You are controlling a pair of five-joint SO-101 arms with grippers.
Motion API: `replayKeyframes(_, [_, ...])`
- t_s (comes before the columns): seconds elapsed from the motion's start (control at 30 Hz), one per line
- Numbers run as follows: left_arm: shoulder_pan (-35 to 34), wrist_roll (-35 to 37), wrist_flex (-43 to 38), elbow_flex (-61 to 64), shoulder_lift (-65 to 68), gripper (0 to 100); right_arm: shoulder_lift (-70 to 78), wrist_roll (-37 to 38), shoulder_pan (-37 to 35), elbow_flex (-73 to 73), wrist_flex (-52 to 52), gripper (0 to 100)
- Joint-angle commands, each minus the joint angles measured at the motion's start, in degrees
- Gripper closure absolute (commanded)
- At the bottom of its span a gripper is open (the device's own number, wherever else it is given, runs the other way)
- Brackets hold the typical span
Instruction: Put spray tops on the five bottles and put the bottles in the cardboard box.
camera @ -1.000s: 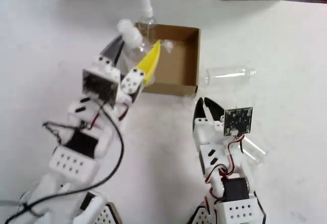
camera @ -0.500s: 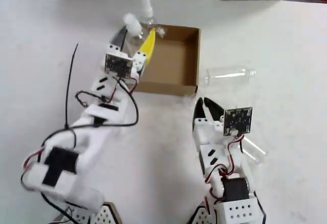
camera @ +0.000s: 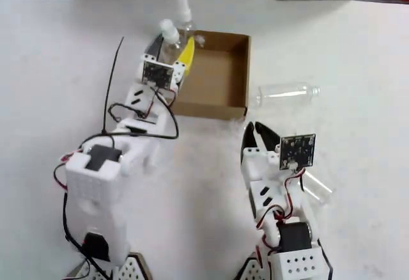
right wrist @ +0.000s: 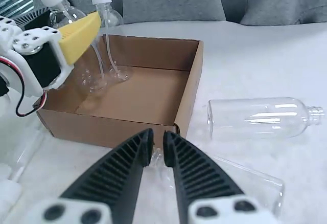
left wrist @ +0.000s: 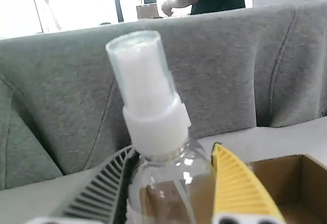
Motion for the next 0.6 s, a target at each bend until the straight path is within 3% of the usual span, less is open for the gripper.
replayKeyframes(0.0, [-0.84,-0.53,-1.76,-6.24,3.47,98,-0.57,0.35,-0.13,0.35,0.31,98.1])
replayKeyframes(0.37, [-1.10,-0.70,-1.76,-9.93,8.48,98,-0.57,0.35,-0.13,0.35,0.31,98.1])
replayKeyframes(0.57, [-1.01,-6.07,-1.58,-9.76,8.84,98,-0.57,0.35,-0.13,0.35,0.31,98.1])
